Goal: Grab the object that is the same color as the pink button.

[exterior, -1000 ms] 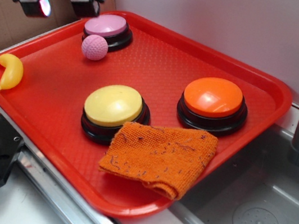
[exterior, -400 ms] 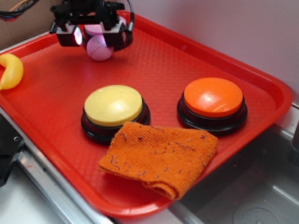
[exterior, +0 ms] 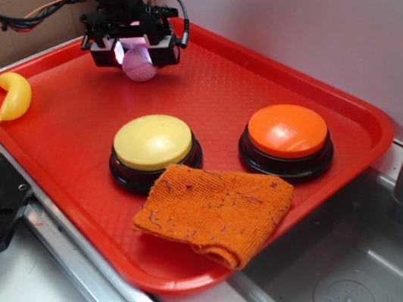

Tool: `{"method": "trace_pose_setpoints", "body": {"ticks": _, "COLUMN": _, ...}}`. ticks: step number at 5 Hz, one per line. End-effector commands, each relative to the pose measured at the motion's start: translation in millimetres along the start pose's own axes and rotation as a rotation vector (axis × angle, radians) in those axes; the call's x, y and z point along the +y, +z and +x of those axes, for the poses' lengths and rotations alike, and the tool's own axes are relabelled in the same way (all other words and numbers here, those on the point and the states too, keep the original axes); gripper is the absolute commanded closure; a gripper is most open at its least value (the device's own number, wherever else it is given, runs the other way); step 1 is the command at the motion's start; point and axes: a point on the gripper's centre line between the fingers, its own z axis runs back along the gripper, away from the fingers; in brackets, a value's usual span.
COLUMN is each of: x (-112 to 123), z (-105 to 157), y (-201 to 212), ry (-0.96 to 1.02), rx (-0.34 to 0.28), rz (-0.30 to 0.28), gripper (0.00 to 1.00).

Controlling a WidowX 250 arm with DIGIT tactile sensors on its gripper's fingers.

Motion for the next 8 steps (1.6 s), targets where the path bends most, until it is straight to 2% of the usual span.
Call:
{"method": "trace_pose_setpoints", "body": {"ticks": 1, "x": 3, "z": 6, "y": 12, "ry": -0.016, "rx": -0.009, "rz": -0.028, "gripper": 1.0}}
{"method": "trace_pose_setpoints", "body": {"ticks": 2, "x": 1, "z": 6, "y": 23, "ry": -0.078, "rx": 0.022, "rz": 0.018, "gripper": 1.0}}
{"method": "trace_pose_setpoints", "body": {"ticks": 4, "x": -5, "z": -11, "y": 82, "ry": -0.264, "rx": 0.126, "rz": 0.047, "gripper": 1.0}}
{"method": "trace_pose_setpoints", "body": {"ticks": 5, "x": -16, "z": -24, "y": 99, "ry": -0.416, "rx": 0.199, "rz": -0.009, "gripper": 1.0}}
{"method": "trace_pose_setpoints", "body": {"ticks": 6, "x": -33, "z": -40, "y": 118, "ry": -0.532, "rx": 0.212, "rz": -0.013, "gripper": 1.0}}
{"method": "trace_pose_setpoints", "body": {"ticks": 7, "x": -46, "z": -56, "y": 129, "ry": -0.603, "rx": 0.199, "rz": -0.064, "gripper": 1.0}}
{"method": "trace_pose_setpoints", "body": {"ticks": 8, "x": -44, "z": -61, "y": 130, "ry": -0.558, "rx": 0.211, "rz": -0.05, "gripper": 1.0}}
